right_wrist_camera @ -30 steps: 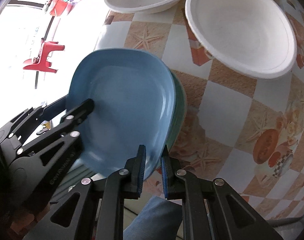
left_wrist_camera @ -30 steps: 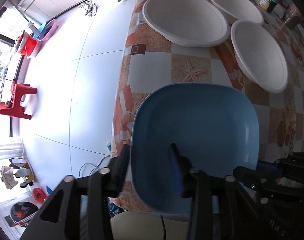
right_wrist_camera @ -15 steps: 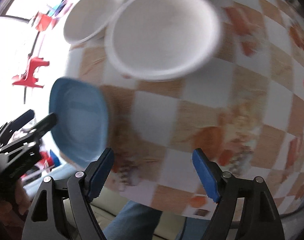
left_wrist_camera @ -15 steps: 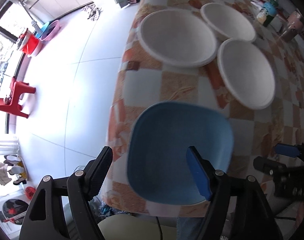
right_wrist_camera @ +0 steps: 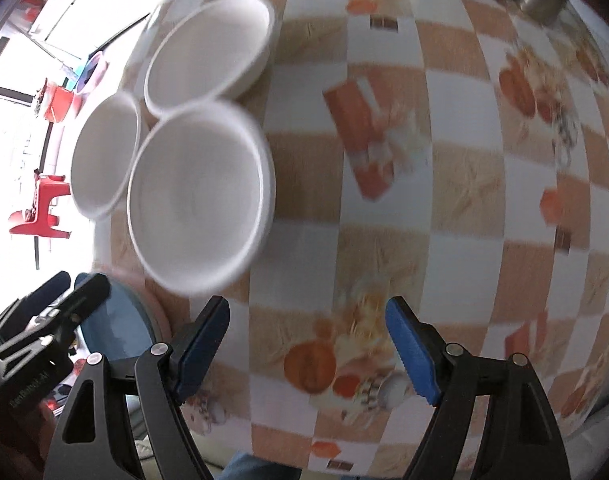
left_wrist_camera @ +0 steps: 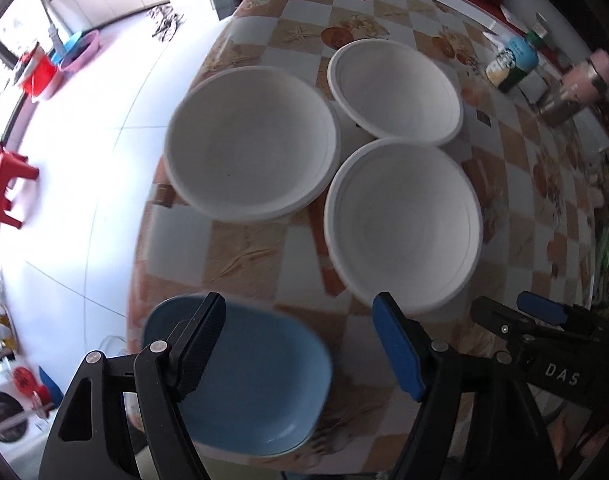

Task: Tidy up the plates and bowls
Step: 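Open both grippers and move toward the white paper bowls, then close both grippers on the rim of a white paper bowl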

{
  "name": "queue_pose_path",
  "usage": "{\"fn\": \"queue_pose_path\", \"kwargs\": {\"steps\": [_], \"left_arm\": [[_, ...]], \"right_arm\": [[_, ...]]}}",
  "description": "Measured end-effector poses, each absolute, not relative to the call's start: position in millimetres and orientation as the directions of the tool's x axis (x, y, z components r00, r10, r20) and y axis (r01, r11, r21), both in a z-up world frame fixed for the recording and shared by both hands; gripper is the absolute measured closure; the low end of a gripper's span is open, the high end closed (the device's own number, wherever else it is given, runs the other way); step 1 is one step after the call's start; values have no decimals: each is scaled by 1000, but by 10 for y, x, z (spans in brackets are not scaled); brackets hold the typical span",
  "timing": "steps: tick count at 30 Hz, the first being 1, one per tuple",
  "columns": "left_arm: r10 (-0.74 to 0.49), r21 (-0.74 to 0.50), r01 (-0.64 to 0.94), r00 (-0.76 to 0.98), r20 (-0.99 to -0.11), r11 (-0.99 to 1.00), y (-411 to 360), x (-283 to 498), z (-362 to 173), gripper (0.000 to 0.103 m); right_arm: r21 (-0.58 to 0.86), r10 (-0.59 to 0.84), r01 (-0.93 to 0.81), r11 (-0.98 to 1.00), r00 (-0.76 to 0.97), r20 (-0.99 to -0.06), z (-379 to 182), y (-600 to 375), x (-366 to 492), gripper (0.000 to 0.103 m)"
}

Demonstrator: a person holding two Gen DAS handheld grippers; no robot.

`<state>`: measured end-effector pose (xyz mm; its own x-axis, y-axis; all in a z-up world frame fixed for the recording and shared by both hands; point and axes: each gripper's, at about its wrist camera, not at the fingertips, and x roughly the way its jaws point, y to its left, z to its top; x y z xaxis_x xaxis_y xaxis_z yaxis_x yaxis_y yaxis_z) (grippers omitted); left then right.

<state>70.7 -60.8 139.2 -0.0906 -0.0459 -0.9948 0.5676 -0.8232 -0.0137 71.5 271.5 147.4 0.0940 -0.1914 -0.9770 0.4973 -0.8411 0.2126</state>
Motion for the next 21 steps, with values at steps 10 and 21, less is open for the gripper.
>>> {"fn": "queue_pose_path", "kwargs": {"steps": [10,21], "left_arm": [[-37,-7,631,-57,-998,-776,-727,402,1067,24],[-30,26,658,5,-1000,-753,-781,229,784,24]], "right_arm": [[197,-192,539,-819,65,-979,1392,2350,420,22],[175,-181,578,-797,49,-982,1248,2217,161,22]]}}
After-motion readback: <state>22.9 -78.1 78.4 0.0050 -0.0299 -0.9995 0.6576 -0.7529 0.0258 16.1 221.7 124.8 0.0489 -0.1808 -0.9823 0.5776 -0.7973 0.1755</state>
